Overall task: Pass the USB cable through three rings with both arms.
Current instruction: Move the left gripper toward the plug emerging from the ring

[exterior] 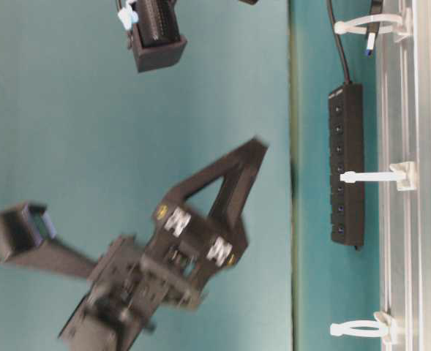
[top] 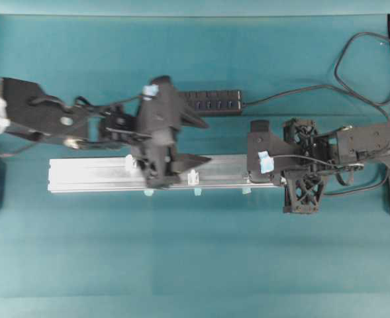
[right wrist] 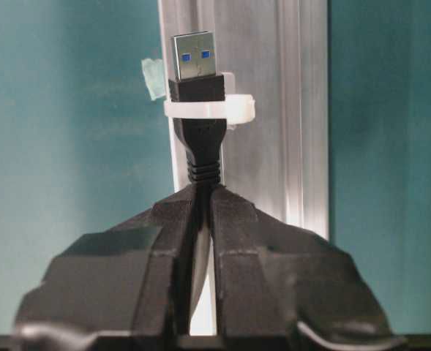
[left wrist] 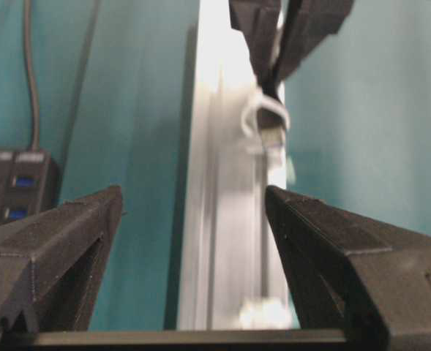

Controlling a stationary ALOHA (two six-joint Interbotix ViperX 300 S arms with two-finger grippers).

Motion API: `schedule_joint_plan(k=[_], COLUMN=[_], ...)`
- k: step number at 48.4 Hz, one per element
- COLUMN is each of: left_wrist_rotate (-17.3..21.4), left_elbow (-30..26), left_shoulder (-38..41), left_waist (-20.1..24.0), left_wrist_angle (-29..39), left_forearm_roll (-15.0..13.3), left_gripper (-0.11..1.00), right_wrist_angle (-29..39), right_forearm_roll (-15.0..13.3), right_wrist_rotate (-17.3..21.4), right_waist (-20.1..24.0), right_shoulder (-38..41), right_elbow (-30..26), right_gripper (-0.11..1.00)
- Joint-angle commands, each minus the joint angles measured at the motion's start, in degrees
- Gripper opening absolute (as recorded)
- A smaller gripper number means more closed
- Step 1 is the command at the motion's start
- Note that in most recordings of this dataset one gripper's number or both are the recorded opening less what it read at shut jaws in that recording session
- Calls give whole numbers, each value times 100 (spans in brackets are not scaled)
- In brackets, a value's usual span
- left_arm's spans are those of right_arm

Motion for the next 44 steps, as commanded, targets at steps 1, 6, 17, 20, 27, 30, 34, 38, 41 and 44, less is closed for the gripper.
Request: schedule_joint_plan(k=[1,6,17,20,27,30,34,38,41,44], left_wrist_rotate=[-35,-272,-431,-431,-439,-439,-439,-439,-431,-448], left_elbow=[-158,-167,-167,-176,-211,-264,-352,-457,-527,-598], left_shoulder=[79,149,193,229,378,492,624,765,853,932], left_waist=[0,-9,-18,-26,-88,-141,-202,-281,-325,-360], left_wrist_angle=[-62,-70,-79,-97,-229,-290,-299,-299,-299,-299], left_forearm_roll=[9,9,9,9,9,9,9,9,9,9], left_gripper=[87,86,86,86,86,86,86,86,86,86], right_wrist_angle=[-149,-272,-431,-439,-448,-466,-483,-483,-492,-483], right_forearm_roll=[9,9,9,9,9,9,9,9,9,9], right_wrist_rotate=[9,18,114,132,141,132,132,132,132,132], right_waist=[9,0,-9,-18,-35,-44,-44,-44,-44,-44], right_shoulder=[-97,-97,-97,-97,-97,-97,-105,-105,-105,-105], right_elbow=[-26,-44,-26,-26,-26,-26,-26,-26,-26,-26], right_gripper=[-8,-8,-8,-8,-8,-8,-8,-8,-8,-8])
